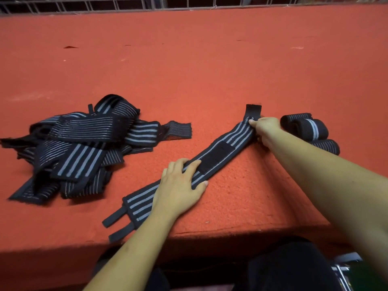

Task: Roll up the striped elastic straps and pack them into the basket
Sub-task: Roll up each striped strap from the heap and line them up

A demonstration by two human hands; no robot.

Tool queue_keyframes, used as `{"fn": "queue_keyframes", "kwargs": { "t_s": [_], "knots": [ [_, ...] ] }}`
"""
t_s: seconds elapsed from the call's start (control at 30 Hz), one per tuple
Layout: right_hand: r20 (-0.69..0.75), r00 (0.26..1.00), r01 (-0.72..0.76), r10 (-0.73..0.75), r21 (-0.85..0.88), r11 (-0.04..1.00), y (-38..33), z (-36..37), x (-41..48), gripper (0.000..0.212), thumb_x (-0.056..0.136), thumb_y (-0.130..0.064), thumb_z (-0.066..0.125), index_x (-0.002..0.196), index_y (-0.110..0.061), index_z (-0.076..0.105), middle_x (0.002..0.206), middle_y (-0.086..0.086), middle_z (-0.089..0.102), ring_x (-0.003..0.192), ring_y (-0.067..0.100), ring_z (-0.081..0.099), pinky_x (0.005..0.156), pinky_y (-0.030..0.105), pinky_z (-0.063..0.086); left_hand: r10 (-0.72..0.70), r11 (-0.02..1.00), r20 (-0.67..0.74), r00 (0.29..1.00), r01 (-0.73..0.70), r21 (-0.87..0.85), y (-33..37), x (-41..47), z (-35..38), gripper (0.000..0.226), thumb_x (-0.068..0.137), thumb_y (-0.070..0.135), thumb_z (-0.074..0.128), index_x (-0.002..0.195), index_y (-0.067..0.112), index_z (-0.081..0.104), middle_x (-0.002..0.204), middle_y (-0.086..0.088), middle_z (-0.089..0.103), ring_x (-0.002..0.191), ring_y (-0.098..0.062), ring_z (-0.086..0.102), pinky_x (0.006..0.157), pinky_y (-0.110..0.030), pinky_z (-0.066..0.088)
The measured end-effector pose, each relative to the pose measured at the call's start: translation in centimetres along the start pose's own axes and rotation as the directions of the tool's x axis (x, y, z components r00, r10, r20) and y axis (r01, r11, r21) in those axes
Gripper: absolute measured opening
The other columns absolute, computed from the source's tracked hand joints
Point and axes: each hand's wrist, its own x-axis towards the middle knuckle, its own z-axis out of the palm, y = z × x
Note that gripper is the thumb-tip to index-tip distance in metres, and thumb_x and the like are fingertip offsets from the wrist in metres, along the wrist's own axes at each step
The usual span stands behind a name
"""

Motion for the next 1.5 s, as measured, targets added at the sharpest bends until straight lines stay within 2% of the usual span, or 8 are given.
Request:
{"fn": "queue_keyframes", "kwargs": {
  "t_s": [0.27,0.57,0.73,0.93,1.1,1.23,1.37,1.5],
  "knots": [
    [0.078,0.986,0.126,-0.147,0.220,0.967,-1.1,0.4,-1.2,0.027,0.096,-0.022,0.065,0.072,-0.018,0.052,0.078,0.009,0.060,0.058,0.020,0.058,0.044,0.029,0.051,-0.078,0.997,0.000,0.997,0.078,-0.014,0.4,0.0,-0.4,0.074,0.088,0.069,0.043,0.151,0.034,0.023,0.139,-0.001,0.038,0.130,-0.019,0.033,0.114,-0.038,0.033],
    [0.120,0.894,0.363,-0.432,0.372,0.854,-11.4,-1.0,-6.5,0.016,0.090,-0.027,0.066,0.087,-0.013,0.058,0.086,0.011,0.060,0.081,0.023,0.064,0.083,0.057,0.056,-0.392,0.916,0.049,0.919,0.395,-0.074,3.4,0.3,-2.7,0.117,0.078,0.067,0.065,0.156,0.005,0.005,0.137,-0.012,0.039,0.126,-0.030,0.038,0.110,-0.041,0.030],
    [0.145,0.823,0.450,-0.549,0.423,0.786,-15.8,-3.3,-11.5,0.014,0.098,-0.024,0.061,0.089,-0.015,0.065,0.093,0.008,0.072,0.088,0.023,0.071,0.084,0.043,0.058,-0.368,0.863,0.221,0.903,0.420,-0.281,8.6,0.2,-5.3,0.126,0.067,0.084,0.061,0.155,0.009,0.010,0.142,-0.013,0.035,0.136,-0.032,0.036,0.114,-0.043,0.032],
    [0.321,0.747,0.398,-0.581,0.485,0.779,-16.1,-5.3,-15.7,0.016,0.099,-0.020,0.060,0.087,-0.011,0.065,0.086,0.009,0.069,0.077,0.022,0.067,0.072,0.038,0.054,-0.294,0.639,0.147,0.944,0.309,-0.704,8.7,5.1,-12.4,0.087,0.082,0.077,0.053,0.142,0.015,0.043,0.133,0.002,0.057,0.124,-0.015,0.054,0.108,-0.034,0.040],
    [0.388,0.712,0.378,-0.586,0.491,0.785,-14.1,-5.7,-18.2,0.018,0.102,-0.020,0.056,0.099,-0.003,0.063,0.096,0.017,0.066,0.083,0.025,0.064,0.072,0.034,0.052,-0.235,0.343,0.100,0.967,0.178,-0.922,9.8,8.3,-17.7,0.066,0.075,0.087,0.047,0.100,0.033,0.076,0.108,0.001,0.076,0.107,-0.019,0.069,0.100,-0.043,0.050],
    [0.376,0.709,0.424,-0.596,0.448,0.787,-12.1,-5.3,-19.8,0.029,0.102,-0.024,0.055,0.105,0.004,0.060,0.093,0.015,0.067,0.083,0.022,0.063,0.074,0.035,0.050,-0.287,0.054,0.044,0.957,0.062,-0.997,11.4,8.9,-19.0,0.041,0.102,0.044,0.050,0.101,0.011,0.074,0.104,-0.015,0.075,0.104,-0.031,0.070,0.102,-0.048,0.051],
    [0.297,0.733,0.460,-0.613,0.448,0.767,-10.9,-5.5,-21.2,0.014,0.100,-0.023,0.059,0.098,-0.010,0.061,0.084,0.002,0.070,0.073,0.010,0.065,0.067,0.026,0.052,-0.326,-0.017,0.071,0.943,0.069,-0.997,11.9,8.1,-18.2,0.034,0.105,0.030,0.047,0.096,0.008,0.071,0.090,-0.009,0.076,0.092,-0.026,0.071,0.090,-0.040,0.054],
    [0.244,0.737,0.484,-0.630,0.460,0.745,-10.7,-5.5,-21.9,0.014,0.099,-0.022,0.062,0.099,-0.008,0.061,0.083,0.000,0.069,0.072,0.008,0.064,0.066,0.025,0.052,-0.310,-0.074,0.051,0.949,0.030,-0.997,12.1,7.3,-17.5,0.036,0.106,0.029,0.047,0.116,0.001,0.066,0.116,-0.023,0.070,0.115,-0.039,0.065,0.106,-0.054,0.047]
  ]
}}
